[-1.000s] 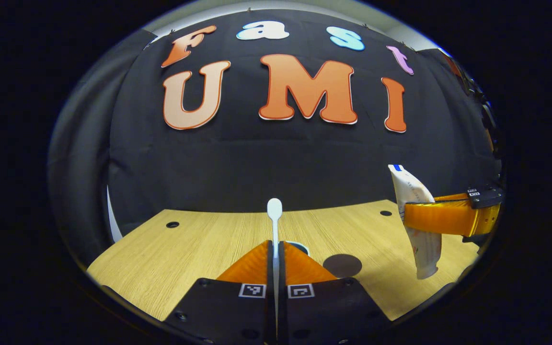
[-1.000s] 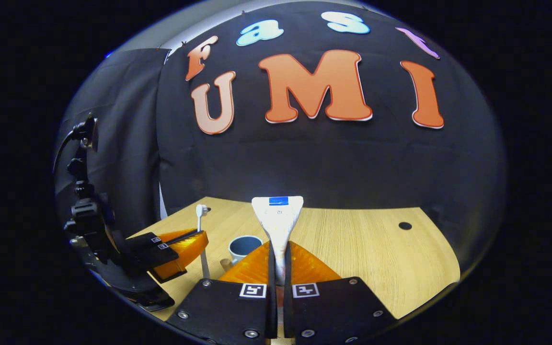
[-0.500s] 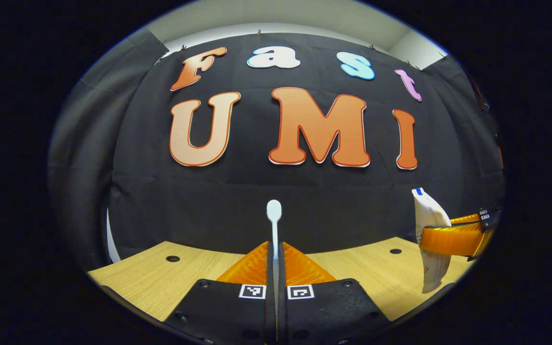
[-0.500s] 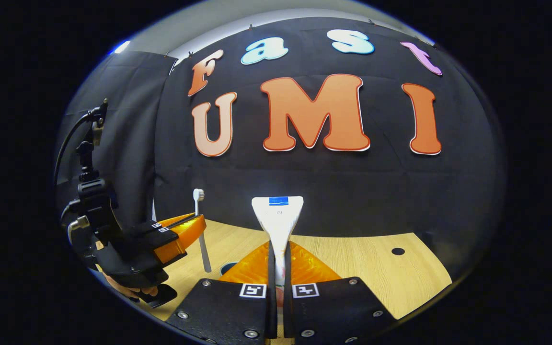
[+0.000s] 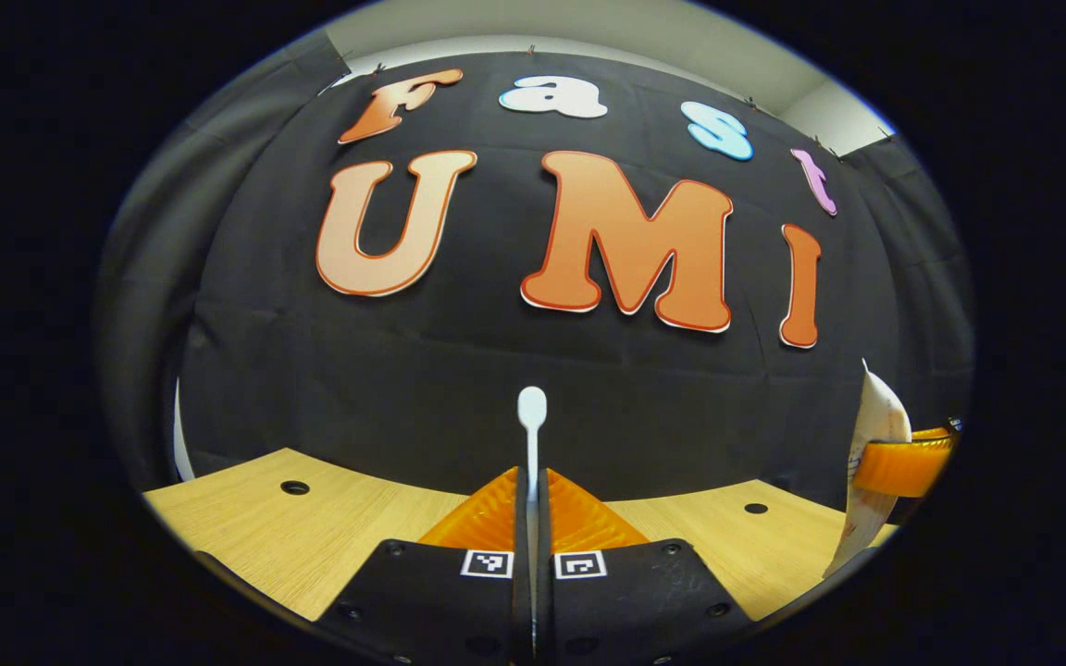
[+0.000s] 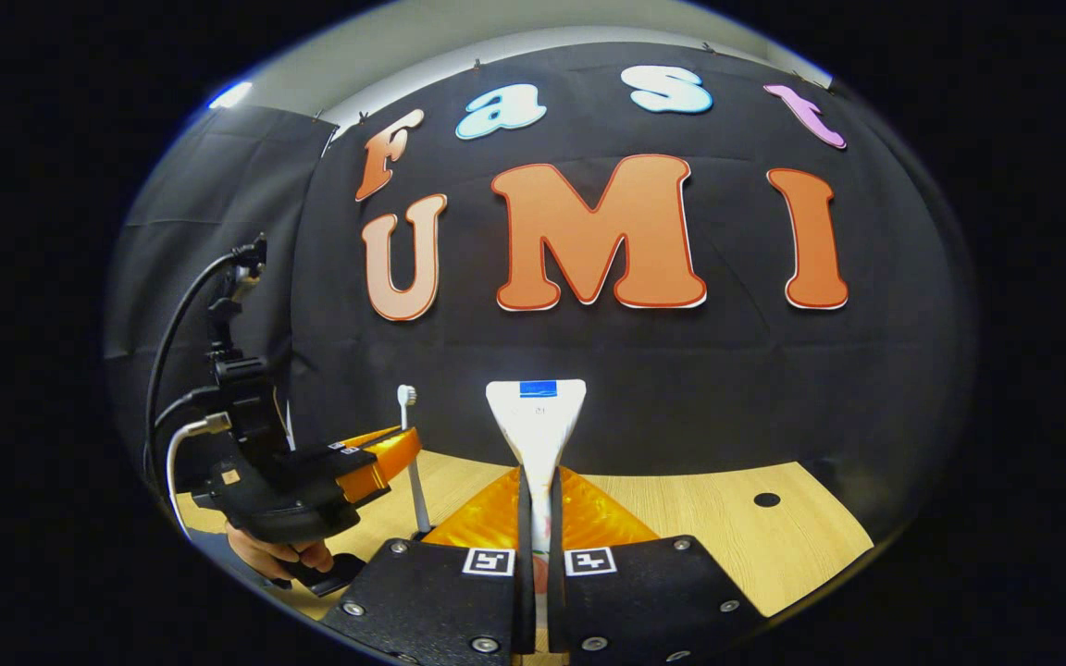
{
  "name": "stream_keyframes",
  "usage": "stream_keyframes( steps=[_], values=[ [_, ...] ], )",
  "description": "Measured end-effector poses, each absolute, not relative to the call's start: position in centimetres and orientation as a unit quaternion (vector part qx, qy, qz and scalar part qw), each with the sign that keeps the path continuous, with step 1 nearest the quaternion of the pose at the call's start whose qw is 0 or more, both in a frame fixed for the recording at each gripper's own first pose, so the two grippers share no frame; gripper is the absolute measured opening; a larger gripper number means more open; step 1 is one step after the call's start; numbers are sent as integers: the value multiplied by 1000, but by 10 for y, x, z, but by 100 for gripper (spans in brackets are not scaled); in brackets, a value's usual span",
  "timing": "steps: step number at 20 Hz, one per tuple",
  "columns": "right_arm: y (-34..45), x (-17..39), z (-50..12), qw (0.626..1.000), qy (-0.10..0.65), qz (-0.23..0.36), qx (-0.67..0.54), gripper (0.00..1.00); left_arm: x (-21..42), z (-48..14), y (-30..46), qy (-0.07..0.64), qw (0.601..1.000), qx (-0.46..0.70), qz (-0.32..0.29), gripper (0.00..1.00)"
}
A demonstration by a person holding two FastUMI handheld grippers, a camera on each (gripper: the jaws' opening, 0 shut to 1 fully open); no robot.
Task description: Put the toothbrush and toothpaste on the desktop into the cup, then pick up the cup and place it on the coaster on the desktop.
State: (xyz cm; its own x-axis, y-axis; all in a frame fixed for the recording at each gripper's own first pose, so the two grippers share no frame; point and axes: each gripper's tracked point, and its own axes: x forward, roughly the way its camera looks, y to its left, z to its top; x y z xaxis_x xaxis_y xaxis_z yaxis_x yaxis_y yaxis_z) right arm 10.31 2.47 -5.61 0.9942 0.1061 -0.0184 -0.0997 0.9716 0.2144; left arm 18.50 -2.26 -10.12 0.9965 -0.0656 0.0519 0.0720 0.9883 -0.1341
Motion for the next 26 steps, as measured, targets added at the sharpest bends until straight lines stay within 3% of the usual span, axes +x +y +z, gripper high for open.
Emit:
stream_keyframes(
  steps=[17,26],
  values=[
    [28,117,-61,993,17,49,109,5,194,-201,-47,116,989,-56,-66,2],
    [26,121,-51,993,14,43,109,5,176,-209,-55,151,984,-32,-89,4]
  ],
)
